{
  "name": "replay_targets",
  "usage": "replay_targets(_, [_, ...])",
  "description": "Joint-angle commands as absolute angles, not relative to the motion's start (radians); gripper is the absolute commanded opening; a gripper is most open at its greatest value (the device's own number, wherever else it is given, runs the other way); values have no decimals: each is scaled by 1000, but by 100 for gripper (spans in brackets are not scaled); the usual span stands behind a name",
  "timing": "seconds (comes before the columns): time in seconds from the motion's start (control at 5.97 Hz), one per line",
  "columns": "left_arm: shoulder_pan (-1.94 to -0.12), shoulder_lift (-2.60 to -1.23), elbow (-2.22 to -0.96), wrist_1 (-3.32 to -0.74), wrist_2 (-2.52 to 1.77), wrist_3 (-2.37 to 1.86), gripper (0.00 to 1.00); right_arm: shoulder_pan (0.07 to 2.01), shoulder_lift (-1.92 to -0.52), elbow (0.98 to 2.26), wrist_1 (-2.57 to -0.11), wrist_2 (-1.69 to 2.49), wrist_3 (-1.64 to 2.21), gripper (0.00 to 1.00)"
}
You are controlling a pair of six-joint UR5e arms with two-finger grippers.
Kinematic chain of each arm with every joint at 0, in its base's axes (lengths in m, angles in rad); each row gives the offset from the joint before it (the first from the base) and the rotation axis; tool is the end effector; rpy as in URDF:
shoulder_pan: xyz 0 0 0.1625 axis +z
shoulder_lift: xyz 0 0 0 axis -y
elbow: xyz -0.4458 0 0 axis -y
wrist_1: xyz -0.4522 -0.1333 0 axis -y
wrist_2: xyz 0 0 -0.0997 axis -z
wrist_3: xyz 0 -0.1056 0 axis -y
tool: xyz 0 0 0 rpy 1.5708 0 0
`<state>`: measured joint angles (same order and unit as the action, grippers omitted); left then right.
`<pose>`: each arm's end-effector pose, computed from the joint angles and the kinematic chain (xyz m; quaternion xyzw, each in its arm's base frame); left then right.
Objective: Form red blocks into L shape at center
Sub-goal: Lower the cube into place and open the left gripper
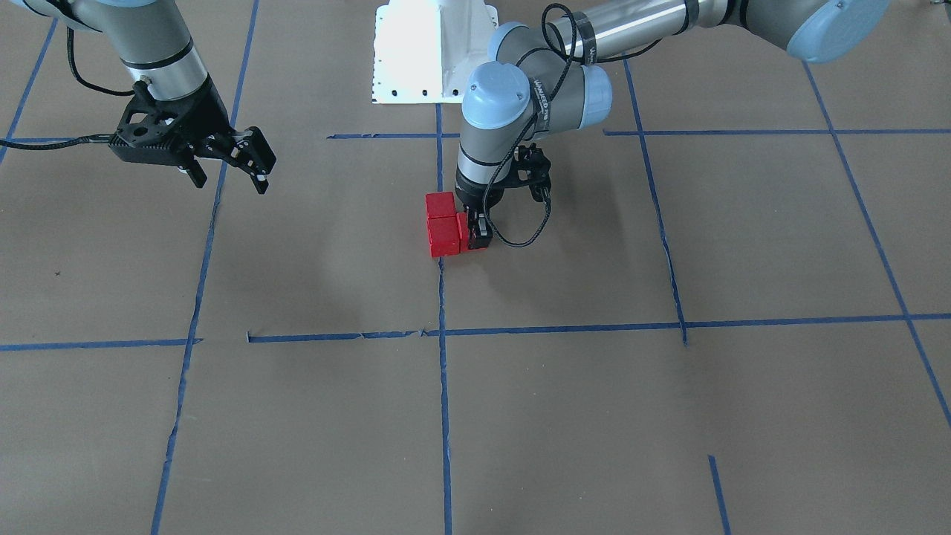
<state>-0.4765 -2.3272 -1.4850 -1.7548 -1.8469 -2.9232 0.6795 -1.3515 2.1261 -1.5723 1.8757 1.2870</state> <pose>0.6650 -0.4609 0.1972 -0.2875 0.3186 -0.6793 0.5953 -0.3732 -0.4321 0.2838 0.0480 -0.3954 0.1238 0.9089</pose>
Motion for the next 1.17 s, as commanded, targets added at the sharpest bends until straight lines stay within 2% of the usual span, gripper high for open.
replay_targets(0.0, [-477, -2326, -1479, -1790, -1847, -2921, 99, 680, -1351, 2125, -1572, 1876, 1287, 100])
replay_targets(0.67, [-486, -2327, -1502, -1787, -1859, -2905, 100, 678, -1351, 2125, -1572, 1878, 1287, 100])
replay_targets(1.01, [-566, -2315, -1580, -1760, -1992, -2774, 100, 683, -1351, 2132, -1572, 1885, 1285, 100])
